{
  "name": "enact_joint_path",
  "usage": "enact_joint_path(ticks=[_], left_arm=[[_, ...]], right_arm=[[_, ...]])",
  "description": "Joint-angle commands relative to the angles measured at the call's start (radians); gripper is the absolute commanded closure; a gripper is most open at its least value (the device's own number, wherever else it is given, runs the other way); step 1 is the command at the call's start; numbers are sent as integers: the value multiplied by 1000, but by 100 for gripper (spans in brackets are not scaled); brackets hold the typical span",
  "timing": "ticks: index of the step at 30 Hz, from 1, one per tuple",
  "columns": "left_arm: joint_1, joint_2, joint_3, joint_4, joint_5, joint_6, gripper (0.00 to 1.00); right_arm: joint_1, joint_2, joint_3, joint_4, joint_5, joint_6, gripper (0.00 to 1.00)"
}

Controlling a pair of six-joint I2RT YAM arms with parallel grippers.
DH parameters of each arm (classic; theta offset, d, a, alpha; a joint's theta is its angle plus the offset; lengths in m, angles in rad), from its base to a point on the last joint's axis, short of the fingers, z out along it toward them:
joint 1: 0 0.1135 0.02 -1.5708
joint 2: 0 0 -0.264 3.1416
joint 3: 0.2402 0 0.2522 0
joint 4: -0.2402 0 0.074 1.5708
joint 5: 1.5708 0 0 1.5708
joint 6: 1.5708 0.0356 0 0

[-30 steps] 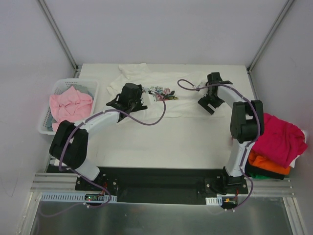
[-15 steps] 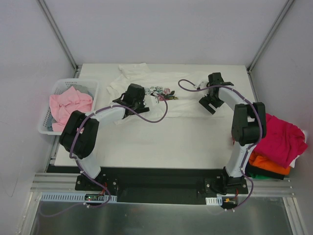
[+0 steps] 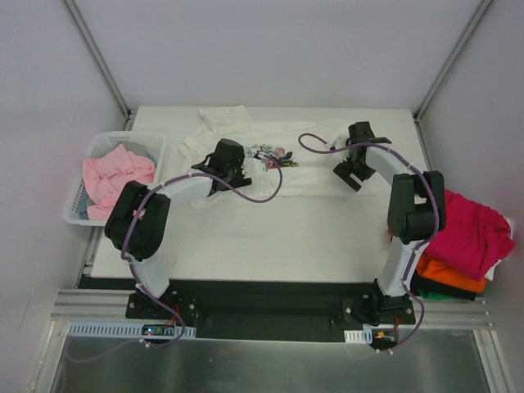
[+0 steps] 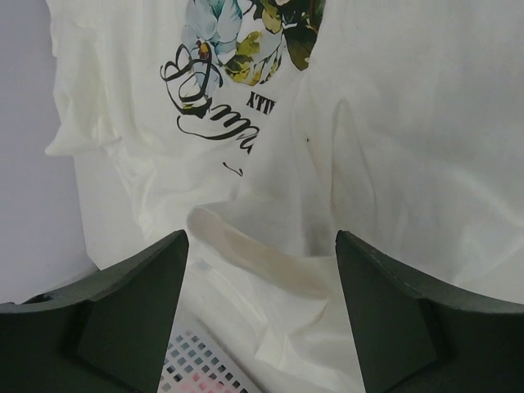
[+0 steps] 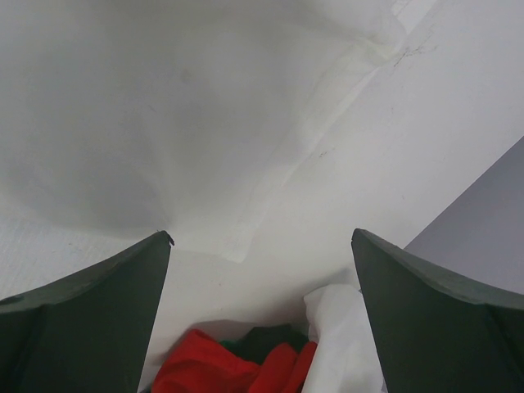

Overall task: Fold and stack the t-shirts
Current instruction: Fold the tshirt

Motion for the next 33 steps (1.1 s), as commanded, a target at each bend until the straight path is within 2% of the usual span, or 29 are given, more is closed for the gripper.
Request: enact_joint_path(ticks=[1, 7, 10, 12, 16, 22, 23, 25, 26, 29, 33], left_arm=[[10, -44, -8, 5, 36, -24, 27], [9, -35, -27, 5, 33, -23, 27], [12, -5, -25, 7, 21, -15, 30], [13, 14, -16, 7, 15, -9, 36], [24, 66, 15, 7, -7, 4, 59], [32, 97, 29, 7, -12, 10, 62], [33, 100, 30, 7, -13, 10, 65], [36, 103, 39, 7, -12, 5, 74], [38, 103, 42, 7, -12, 8, 83], [38, 101, 58, 7, -16, 4, 100], [38, 92, 87, 7, -27, 4, 100]], right_arm=[[2, -23, 0, 8, 9, 2, 3], [4, -23, -3, 10, 11, 5, 4], [2, -26, -6, 11, 12, 2, 3], [4, -28, -11, 11, 9, 2, 3], [4, -29, -18, 13, 12, 1, 3], [2, -32, -31, 22, 15, -1, 3], [4, -32, -31, 21, 15, -2, 3], [4, -31, -31, 22, 12, -1, 3], [2, -31, -31, 21, 9, -1, 3], [4, -25, -31, 21, 12, 1, 3], [2, -18, -35, 19, 9, 1, 3]])
